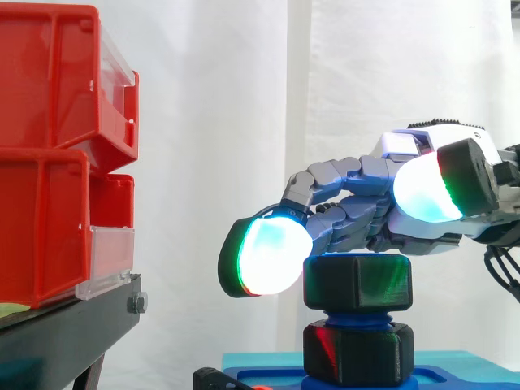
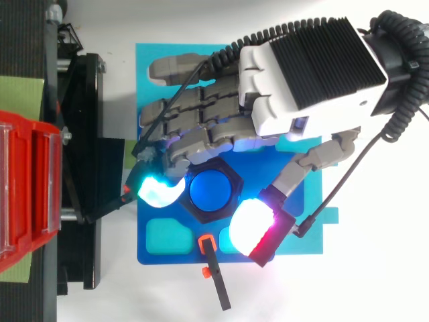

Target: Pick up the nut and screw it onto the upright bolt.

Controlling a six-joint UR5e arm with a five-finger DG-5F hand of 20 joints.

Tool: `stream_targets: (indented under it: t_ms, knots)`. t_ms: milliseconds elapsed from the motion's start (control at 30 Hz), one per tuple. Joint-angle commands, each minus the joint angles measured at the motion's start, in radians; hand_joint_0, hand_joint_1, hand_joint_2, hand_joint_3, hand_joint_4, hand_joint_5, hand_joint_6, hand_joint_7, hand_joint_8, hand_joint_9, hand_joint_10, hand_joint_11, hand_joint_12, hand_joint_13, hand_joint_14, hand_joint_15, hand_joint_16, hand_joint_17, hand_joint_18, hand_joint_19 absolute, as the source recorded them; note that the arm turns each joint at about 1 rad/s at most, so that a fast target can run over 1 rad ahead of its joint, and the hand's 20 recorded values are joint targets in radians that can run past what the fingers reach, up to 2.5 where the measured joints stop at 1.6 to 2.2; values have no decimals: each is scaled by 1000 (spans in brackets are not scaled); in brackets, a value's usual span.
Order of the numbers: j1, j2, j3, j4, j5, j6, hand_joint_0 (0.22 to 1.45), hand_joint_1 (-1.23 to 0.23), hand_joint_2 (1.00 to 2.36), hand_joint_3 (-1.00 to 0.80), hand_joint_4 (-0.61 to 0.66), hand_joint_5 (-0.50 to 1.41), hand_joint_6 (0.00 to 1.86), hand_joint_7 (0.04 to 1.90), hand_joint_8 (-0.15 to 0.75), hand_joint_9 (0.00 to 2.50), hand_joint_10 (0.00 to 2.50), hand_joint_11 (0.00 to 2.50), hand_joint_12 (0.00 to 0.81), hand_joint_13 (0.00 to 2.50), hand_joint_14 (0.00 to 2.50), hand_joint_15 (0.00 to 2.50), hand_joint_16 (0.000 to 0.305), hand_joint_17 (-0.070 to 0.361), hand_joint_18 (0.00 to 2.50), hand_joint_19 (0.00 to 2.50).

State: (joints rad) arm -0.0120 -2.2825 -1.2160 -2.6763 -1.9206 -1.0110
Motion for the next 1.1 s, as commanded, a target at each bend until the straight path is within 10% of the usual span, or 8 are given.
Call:
stream_targets:
  t_ms: [0, 267, 500, 1067]
  knots:
    - [-3, 0, 0, 6, 0, -1, 476, -311, 1000, -500, 192, -157, 503, 894, 249, 448, 0, 0, 291, 437, 0, 0, 26, 58, 32, 0]
    - [-11, 0, 0, 6, 0, -3, 502, -339, 1000, -500, 153, -109, 501, 1369, 262, 569, 0, 0, 249, 544, 0, 0, 18, 40, 158, 0]
    - [-32, 0, 0, 4, 0, -9, 506, -350, 1000, -500, 171, -170, 834, 1009, 271, 633, 0, 0, 239, 619, 0, 0, 16, 35, 257, 0]
    - [-83, 0, -2, 7, -18, -12, 539, -379, 1000, -500, 28, -10, 836, 1215, 133, 1541, 7, 236, 191, 1306, 4, 113, 7, 16, 933, 0]
